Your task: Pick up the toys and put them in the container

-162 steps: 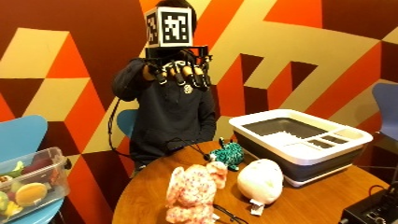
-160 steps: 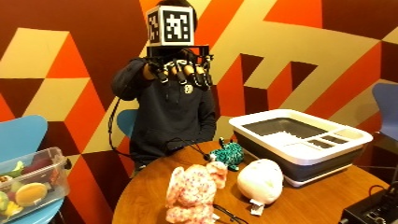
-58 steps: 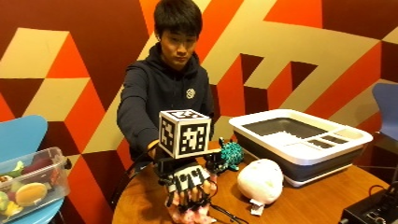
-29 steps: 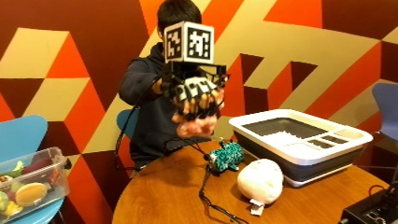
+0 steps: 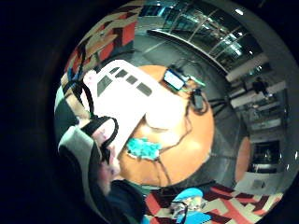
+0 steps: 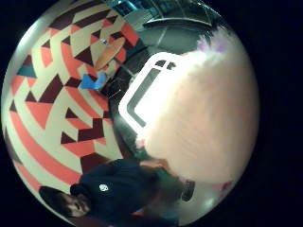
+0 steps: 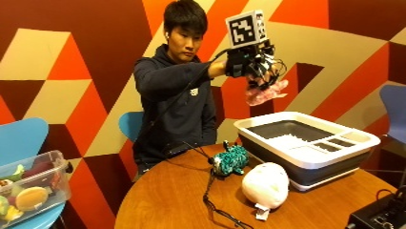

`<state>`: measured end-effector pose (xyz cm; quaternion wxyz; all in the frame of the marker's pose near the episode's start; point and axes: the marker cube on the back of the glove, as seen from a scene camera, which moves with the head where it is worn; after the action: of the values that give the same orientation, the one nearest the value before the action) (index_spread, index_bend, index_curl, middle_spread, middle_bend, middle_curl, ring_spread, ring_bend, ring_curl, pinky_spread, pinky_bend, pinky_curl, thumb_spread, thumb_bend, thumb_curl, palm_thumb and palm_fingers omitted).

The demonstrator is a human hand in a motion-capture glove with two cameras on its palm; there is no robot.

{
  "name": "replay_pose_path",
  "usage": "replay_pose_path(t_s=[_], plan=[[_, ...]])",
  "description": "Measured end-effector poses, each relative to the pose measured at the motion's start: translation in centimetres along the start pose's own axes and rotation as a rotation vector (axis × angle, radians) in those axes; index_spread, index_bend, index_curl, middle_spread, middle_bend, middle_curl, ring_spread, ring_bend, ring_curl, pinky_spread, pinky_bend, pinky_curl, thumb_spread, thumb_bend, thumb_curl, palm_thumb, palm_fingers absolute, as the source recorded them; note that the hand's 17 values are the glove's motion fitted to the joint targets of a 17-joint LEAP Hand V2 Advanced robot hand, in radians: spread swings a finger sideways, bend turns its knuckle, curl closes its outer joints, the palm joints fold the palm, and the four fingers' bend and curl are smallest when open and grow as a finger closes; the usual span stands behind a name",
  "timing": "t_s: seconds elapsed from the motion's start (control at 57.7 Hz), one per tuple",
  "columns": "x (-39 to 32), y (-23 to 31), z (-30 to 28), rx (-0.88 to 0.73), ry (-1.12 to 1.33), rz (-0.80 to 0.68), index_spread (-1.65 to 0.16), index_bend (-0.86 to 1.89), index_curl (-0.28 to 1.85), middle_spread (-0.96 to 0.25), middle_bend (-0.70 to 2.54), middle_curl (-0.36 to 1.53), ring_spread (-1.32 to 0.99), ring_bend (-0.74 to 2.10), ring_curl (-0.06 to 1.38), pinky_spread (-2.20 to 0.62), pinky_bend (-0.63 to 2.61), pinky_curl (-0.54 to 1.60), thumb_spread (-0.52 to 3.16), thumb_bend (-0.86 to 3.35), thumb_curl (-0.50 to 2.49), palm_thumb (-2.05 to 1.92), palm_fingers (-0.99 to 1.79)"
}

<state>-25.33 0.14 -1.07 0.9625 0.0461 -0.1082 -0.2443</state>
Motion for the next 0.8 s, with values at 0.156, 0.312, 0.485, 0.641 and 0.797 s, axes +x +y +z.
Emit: replay_pose_path(t_s=[0.156, 0.312, 0.485, 0.641, 0.797], plan=[[-2.3, -1.4, 4.9, -0.193, -0.047, 0.02, -0.26, 0.17, 0.77, -0.15, 0.62, 0.72, -0.33, 1.09, 0.53, -0.42, 1.01, 0.47, 0.33, 0.0, 0.94, 0.78, 1.0], [-3.8, -0.3, 8.1, -0.336, 0.001, -0.097, -0.29, 0.16, 0.74, -0.09, 0.21, 0.59, -0.13, 0.51, 0.42, -0.16, 1.01, 0.49, 0.86, -0.1, 0.76, 0.42, -0.34], [-0.3, 0.0, 5.0, -0.206, -0.002, -0.042, -0.3, 0.12, 0.58, -0.05, 0.16, 0.48, -0.03, 0.26, 0.26, -0.01, 0.88, 0.37, 1.09, -0.05, 0.57, 0.18, -0.17], [7.9, 1.4, 1.0, -0.184, 0.049, 0.088, -0.3, 0.15, 0.53, -0.05, 0.18, 0.46, -0.01, 0.27, 0.27, 0.04, 0.79, 0.34, 1.23, -0.02, 0.48, 0.12, -0.07], [14.3, 2.2, 1.0, -0.173, 0.042, 0.197, -0.3, 0.15, 0.48, -0.05, 0.18, 0.43, 0.0, 0.26, 0.28, 0.06, 0.76, 0.32, 1.31, -0.01, 0.43, 0.13, -0.06]])
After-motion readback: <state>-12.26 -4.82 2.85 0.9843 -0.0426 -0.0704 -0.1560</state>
